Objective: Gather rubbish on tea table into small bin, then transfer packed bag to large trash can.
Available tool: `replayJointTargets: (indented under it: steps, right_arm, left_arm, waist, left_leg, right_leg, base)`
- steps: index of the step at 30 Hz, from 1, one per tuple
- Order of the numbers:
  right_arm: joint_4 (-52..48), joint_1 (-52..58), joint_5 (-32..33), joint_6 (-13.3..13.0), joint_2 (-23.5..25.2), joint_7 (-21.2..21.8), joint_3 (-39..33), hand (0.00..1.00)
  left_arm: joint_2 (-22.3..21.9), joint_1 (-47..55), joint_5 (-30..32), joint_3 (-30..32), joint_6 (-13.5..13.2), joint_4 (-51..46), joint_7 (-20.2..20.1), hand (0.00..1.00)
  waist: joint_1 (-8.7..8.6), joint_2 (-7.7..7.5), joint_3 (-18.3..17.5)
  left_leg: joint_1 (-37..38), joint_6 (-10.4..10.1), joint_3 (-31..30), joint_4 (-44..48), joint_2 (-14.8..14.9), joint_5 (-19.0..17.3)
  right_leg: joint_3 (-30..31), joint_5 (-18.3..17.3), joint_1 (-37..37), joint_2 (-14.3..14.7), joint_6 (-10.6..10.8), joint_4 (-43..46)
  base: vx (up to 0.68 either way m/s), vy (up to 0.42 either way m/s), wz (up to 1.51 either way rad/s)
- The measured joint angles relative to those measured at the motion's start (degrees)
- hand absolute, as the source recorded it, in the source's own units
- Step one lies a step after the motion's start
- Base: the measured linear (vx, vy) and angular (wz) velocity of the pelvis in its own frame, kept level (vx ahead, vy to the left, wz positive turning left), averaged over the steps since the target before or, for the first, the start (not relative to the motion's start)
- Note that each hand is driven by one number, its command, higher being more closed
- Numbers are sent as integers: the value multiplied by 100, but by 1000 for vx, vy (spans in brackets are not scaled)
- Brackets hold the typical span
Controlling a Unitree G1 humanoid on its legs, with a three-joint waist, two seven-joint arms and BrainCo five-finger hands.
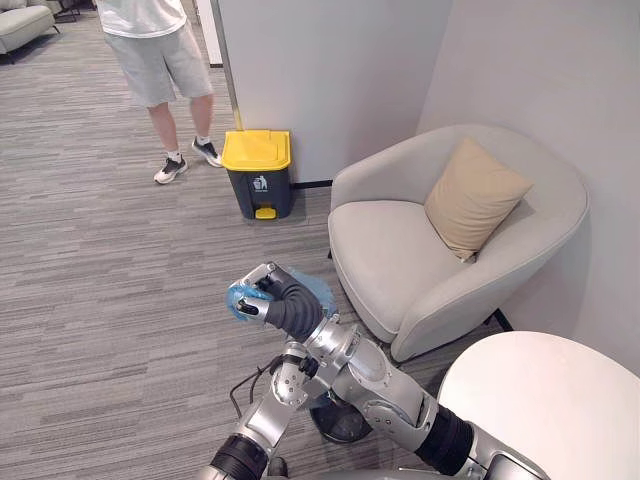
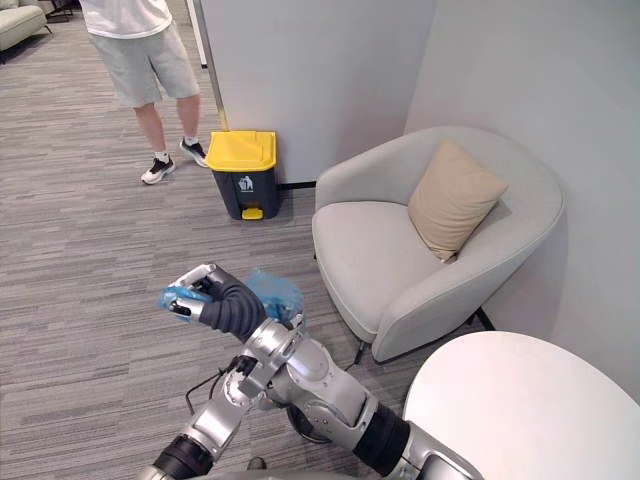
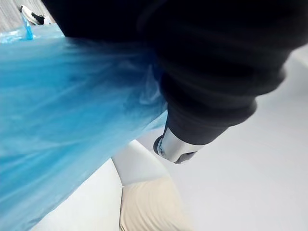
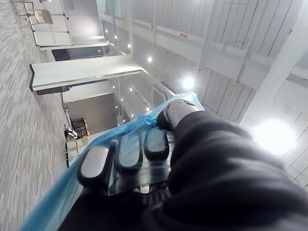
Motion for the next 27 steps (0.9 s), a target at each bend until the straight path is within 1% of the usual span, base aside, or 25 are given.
replayJointTargets:
  steps: [5, 7, 8, 10, 11, 12, 13, 16, 17, 20, 21, 24, 27]
  right_arm:
    - [-71, 196, -503, -16, 1, 121, -100, 0]
    - [-244, 453, -979, -39, -9, 134, -308, 0]
    - [-248, 495, -1063, -62, -9, 151, -360, 0]
    - [-248, 638, -1586, -133, -40, 166, -543, 0]
    - [-249, 744, -1954, -219, -78, 155, -626, 0]
    - [-250, 766, -2017, -230, -92, 153, -642, 0]
    - [-256, 899, -2455, -273, -188, 78, -694, 0]
    - [-256, 1050, -3158, -312, -410, 6, -688, 0]
    - [-256, 1137, -3535, -350, -484, -90, -713, 0]
    - [-257, 1173, -4003, -423, -615, -183, -842, 0]
    - [-267, 1200, -4259, -442, -692, -247, -932, 0]
    - [-390, 1362, -4714, -454, -898, -305, -1055, 0]
    - [-459, 1391, -4934, -489, -1159, -311, -1109, 0]
  left_arm:
    - [0, 0, -69, 36, -1, 0, -17, 100]
    - [3, 1, -169, 61, -2, 4, -63, 100]
    - [4, 1, -175, 63, -2, 12, -79, 100]
    - [4, 5, -178, 66, -3, 57, -136, 100]
    - [4, 4, -180, 78, -5, 64, -140, 100]
    - [4, 4, -180, 81, -5, 64, -142, 100]
    - [-2, 5, -181, 81, -8, 103, -147, 100]
    - [-4, 8, -183, 166, -13, 269, -165, 100]
    - [-1, 11, -186, 262, -13, 314, -186, 100]
    - [5, 11, -211, 322, -13, 367, -235, 100]
    - [2, 12, -267, 350, -16, 420, -240, 100]
    - [6, 23, -293, 471, -17, 467, -248, 100]
    - [27, 45, -295, 572, -17, 469, -249, 100]
  waist:
    - [-15, -4, 5]
    - [-30, -13, 35]
    - [-42, -15, 41]
    - [-107, -25, 54]
    - [-127, -39, 92]
    - [-135, -41, 101]
    - [-137, -55, 121]
    - [-134, -54, 127]
    - [-134, -53, 142]
    - [-133, -51, 148]
    - [-131, -55, 152]
    - [-131, -54, 195]
    - [-132, -52, 221]
  left_leg:
    - [-1, -11, 5, 0, 0, -9]
    - [-2, -11, 5, 0, -2, -9]
    - [-2, -11, 5, 0, -2, -9]
    - [-2, -11, 2, 0, -4, -9]
    - [-1, -10, 2, 0, -4, -8]
    - [-1, -10, 3, 0, -4, -8]
    - [-2, -10, 6, 0, -4, -8]
    - [-2, -10, 6, 0, -8, -8]
    - [-1, -10, 6, 0, -6, -8]
    - [1, -10, 6, 0, -8, -9]
    - [5, -10, 6, 0, -8, -9]
    - [11, -10, 11, -1, -7, -9]
    - [15, -10, 32, -1, -6, -10]
  right_leg:
    - [7, -3, -4, -2, 2, 0]
    - [7, -4, -5, -3, 2, 1]
    - [6, -4, -4, -3, 2, 1]
    - [3, -7, 2, -6, 6, 6]
    - [4, -8, 4, -7, 6, 12]
    - [5, -8, 4, -7, 6, 14]
    - [9, -8, 8, -7, 6, 18]
    - [9, -11, 7, -12, 11, 19]
    - [9, -12, 6, -11, 12, 20]
    - [9, -13, 5, -13, 13, 22]
    - [9, -13, 4, -14, 14, 22]
    - [13, -14, 1, -27, 14, 22]
    - [35, -14, 1, -48, 14, 25]
  base:
    - [0, 0, 0]
    - [0, 0, 0]
    - [0, 0, 0]
    - [0, 0, 0]
    - [0, 0, 0]
    - [0, 0, 0]
    - [0, 0, 0]
    - [0, 0, 0]
    - [0, 0, 0]
    - [0, 0, 0]
    - [0, 0, 0]
    - [0, 0, 0]
    - [0, 0, -3]
